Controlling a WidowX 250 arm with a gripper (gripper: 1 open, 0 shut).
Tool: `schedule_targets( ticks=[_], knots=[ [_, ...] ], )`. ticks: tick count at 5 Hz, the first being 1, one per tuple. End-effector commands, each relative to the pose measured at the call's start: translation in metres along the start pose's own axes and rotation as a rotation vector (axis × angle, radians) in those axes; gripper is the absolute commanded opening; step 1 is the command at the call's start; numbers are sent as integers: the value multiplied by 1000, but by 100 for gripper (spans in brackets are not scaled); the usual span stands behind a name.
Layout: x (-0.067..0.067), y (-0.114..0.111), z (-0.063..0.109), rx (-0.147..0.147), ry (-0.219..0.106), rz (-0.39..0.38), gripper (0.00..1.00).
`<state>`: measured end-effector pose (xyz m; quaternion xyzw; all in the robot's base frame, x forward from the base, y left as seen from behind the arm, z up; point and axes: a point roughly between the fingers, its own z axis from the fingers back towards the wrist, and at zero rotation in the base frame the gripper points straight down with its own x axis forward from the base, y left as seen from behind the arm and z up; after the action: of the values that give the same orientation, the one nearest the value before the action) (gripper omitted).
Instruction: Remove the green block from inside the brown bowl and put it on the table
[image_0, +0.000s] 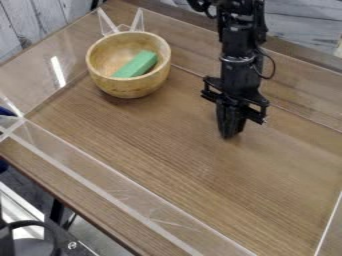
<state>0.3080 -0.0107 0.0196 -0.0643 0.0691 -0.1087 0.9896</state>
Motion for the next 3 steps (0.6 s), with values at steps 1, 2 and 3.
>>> schedule_targets(
  ticks=[1, 2, 3],
  knots=[
    [0, 11, 3, 8, 0, 35, 0],
    [-1, 14, 3, 5, 9, 46, 0],
    [-1, 16, 2, 3, 20, 56, 0]
  ],
)
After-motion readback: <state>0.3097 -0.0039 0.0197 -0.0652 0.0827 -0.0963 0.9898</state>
